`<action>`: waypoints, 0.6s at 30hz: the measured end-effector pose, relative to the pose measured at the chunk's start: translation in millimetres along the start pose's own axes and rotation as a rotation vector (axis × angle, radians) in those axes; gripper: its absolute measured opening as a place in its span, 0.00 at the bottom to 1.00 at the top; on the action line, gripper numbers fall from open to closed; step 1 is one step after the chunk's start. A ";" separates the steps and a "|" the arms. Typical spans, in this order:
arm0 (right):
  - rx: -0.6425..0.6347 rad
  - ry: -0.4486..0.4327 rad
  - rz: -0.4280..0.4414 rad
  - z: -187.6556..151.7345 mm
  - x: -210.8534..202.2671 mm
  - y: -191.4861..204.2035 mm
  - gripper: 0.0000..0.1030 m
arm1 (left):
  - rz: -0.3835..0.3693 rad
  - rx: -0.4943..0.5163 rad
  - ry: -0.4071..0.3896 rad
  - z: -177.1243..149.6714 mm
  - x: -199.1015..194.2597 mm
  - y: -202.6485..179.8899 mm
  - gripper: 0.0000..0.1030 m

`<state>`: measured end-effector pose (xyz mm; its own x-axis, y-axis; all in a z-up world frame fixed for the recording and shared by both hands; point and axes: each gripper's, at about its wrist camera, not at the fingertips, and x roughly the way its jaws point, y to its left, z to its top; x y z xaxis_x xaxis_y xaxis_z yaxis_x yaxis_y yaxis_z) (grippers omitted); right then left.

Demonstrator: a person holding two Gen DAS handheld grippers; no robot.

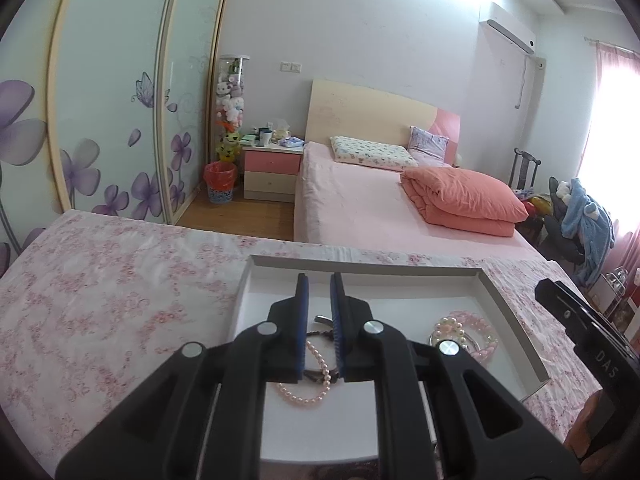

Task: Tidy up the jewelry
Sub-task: 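Open both tools to drop the pearl bracelets into the gray tray, then move right tool to a pearl earring while left tool nears dark red beads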

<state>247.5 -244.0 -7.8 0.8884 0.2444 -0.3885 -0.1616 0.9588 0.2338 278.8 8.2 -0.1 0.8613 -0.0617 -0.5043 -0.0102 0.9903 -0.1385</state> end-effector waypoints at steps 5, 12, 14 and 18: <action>-0.007 0.000 0.005 -2.5 -12.3 1.9 0.38 | 0.008 0.013 -0.011 -1.7 -17.3 1.3 0.16; -0.035 0.049 0.016 -17.8 -31.6 9.2 0.38 | 0.010 0.027 -0.008 -14.1 -42.7 6.5 0.24; -0.047 0.077 0.023 -25.5 -34.9 10.2 0.38 | 0.013 0.031 0.000 -19.6 -47.8 9.9 0.27; -0.074 0.175 0.052 -48.5 -40.1 14.8 0.38 | 0.016 0.034 0.035 -35.8 -57.6 21.1 0.35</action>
<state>188.7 -232.6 -32.0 0.7910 0.3091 -0.5280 -0.2421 0.9507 0.1939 210.8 28.2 -4.5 0.8428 -0.0494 -0.5359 -0.0060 0.9948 -0.1013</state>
